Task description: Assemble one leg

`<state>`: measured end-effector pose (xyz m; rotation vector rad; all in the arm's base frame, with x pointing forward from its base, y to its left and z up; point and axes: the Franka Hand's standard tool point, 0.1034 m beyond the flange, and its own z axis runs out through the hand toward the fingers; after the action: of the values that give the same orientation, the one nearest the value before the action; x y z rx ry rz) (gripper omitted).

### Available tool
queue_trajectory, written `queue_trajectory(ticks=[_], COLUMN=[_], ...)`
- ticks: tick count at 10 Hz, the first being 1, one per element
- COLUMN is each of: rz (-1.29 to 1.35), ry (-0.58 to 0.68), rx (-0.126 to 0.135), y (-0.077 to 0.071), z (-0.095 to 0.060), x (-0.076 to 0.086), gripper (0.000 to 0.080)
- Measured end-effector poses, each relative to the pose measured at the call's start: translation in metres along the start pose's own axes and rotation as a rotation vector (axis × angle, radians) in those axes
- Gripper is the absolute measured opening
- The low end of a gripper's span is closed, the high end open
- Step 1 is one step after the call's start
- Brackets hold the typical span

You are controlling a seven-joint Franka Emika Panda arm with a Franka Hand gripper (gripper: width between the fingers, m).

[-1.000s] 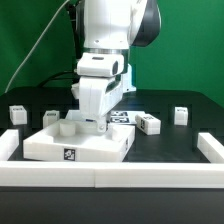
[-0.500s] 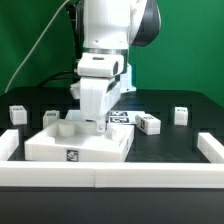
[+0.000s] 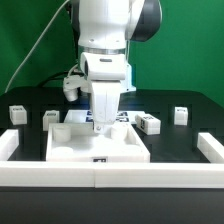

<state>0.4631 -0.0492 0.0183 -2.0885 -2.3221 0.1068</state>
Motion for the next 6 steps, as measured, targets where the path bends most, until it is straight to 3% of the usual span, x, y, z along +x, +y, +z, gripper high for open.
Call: queue_trajectory(ticks=[2,6], rz=[0.001,0.039], ry=[0.000,0.030], rx=[0.000,-0.017], y=[0.000,0.024], z=[0.000,0.002], x=[0.001,0.065], gripper=[0.0059,0.0061])
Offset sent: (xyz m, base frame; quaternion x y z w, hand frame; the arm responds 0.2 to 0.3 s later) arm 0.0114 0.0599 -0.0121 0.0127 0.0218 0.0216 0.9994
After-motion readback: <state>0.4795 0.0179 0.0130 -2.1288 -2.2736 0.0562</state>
